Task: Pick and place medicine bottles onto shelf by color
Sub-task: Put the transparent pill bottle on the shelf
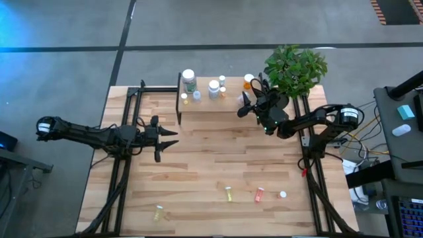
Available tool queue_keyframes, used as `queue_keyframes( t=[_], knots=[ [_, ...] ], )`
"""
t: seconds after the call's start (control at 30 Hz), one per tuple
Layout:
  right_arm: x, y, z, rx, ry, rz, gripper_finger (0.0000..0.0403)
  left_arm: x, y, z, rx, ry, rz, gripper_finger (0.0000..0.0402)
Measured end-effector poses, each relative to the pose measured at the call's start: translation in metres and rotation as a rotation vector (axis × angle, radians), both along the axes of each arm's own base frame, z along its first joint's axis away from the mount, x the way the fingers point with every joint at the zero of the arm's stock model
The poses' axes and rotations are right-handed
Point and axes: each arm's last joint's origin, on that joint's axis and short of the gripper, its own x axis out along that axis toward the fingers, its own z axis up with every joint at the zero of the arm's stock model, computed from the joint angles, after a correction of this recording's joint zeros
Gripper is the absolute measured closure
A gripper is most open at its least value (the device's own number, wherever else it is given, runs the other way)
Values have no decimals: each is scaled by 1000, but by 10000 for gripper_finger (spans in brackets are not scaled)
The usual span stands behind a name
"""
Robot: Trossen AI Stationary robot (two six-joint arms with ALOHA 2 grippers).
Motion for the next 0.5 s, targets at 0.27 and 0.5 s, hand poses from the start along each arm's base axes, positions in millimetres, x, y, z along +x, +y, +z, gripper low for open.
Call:
queue_keyframes(
  t=[0.27,0.5],
  knots=[
    [3,10,6,25,-67,29,179,0,0,0,0,-1,-1,272],
    [14,29,35,82,-61,31,179,0,0,1,-2,-10,-1,272]
  ],
)
